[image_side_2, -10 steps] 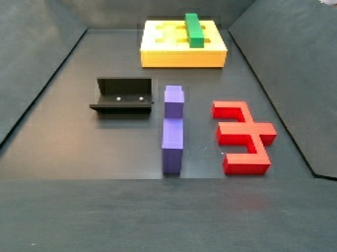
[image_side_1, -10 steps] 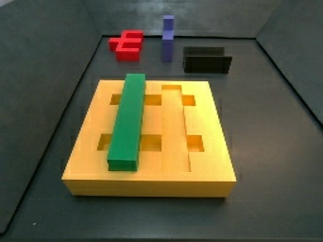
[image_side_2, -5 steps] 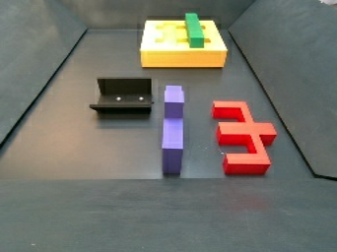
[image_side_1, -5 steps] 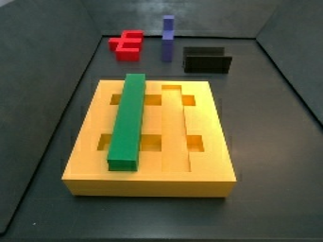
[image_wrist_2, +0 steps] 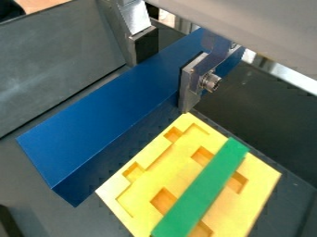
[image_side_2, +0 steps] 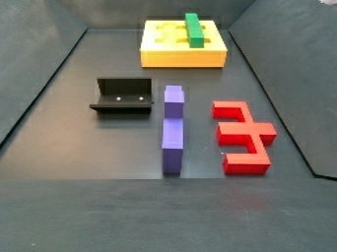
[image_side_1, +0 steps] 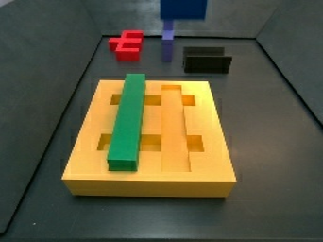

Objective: Pick up the blue object. Move up. Move to above the board. Insert the blue object.
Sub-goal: Insert the blue object.

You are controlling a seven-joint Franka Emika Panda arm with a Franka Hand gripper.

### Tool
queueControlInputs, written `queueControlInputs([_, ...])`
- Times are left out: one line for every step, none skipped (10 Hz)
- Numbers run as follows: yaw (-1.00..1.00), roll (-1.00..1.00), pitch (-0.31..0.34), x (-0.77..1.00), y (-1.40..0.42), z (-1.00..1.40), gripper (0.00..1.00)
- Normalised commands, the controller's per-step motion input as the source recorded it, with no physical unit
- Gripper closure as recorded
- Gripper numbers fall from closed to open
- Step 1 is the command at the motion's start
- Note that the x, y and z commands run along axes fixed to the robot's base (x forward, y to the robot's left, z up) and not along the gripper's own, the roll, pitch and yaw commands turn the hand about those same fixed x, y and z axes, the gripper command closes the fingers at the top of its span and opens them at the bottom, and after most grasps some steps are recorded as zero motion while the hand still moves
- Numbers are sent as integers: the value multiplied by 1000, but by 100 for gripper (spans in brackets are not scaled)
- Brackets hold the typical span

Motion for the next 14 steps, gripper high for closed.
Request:
queueControlInputs([380, 13, -99, 60, -380, -966, 100])
queueControlInputs([377, 63, -116, 100, -286, -934, 100])
queueControlInputs([354, 90, -127, 117, -257, -900, 100])
queueControlInputs([329, 147, -90, 114, -206, -900, 100])
queueControlInputs([309, 157, -91, 137, -197, -883, 100])
queueControlInputs([251, 166, -61, 169, -183, -891, 100])
queueControlInputs([254, 167, -50, 169, -154, -897, 100])
queueControlInputs([266, 141, -51, 189, -151, -937, 100])
queueControlInputs([131, 94, -40, 294, -160, -1000, 100])
queueControlInputs([-211, 0, 0, 334, 0, -880, 100])
queueControlInputs([-414, 0, 6, 63, 243, -537, 100])
queueControlInputs([-294, 0, 0, 0, 326, -460, 100])
queueControlInputs([-197, -79, 0, -69, 334, -454, 100])
queueControlInputs([-97, -244, -54, 0, 243, -317, 100])
